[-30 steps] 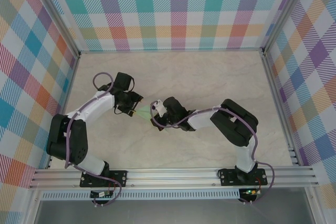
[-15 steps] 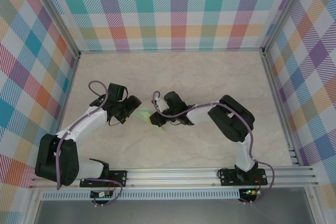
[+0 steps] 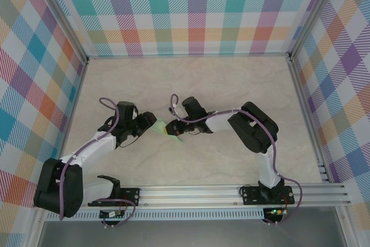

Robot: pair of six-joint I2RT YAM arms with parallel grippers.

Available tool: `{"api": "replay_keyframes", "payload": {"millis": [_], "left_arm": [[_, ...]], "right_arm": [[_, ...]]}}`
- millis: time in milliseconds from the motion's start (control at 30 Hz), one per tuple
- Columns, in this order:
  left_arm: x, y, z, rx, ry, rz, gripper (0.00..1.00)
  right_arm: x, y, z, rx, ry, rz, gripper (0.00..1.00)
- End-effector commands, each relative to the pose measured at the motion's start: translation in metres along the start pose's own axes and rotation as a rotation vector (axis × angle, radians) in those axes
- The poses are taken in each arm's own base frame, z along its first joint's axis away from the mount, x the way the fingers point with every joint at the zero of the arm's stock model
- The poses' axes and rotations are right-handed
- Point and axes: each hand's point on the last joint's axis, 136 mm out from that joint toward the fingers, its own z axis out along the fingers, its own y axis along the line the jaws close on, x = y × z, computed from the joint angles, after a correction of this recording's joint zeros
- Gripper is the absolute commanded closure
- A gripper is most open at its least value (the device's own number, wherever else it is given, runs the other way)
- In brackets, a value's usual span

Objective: Fold a paper plane with a square sheet of paper (pick it up from the middle)
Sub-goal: Fold the wing for the fifth time at the center of the table.

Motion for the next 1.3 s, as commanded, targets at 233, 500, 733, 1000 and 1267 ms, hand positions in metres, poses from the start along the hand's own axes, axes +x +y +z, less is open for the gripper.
{"api": "replay_keyframes", "payload": {"millis": [233,500,733,1000,1267], "left_arm": [[0.007,-0.012,0.02,0.122,0.071,0.03,0.6],[0.013,-0.009,0.028,0.136,0.104,0.026,0.64],[0.021,-0.009,0.027,0.156,0.112,0.043,0.66],[0.026,-0.007,0.036,0.163,0.135,0.046,0.7],[0.028,-0.007,0.043,0.166,0.152,0.052,0.73]], "right_arm": [[0.008,-0.009,0.007,-0.038,0.071,0.077,1.0],[0.009,-0.009,0.008,-0.061,0.087,0.105,1.0],[0.011,-0.017,0.009,-0.049,0.107,0.169,1.0],[0.015,-0.025,0.009,-0.011,0.139,0.235,1.0],[0.02,-0.036,0.01,0.016,0.162,0.309,1.0]]}}
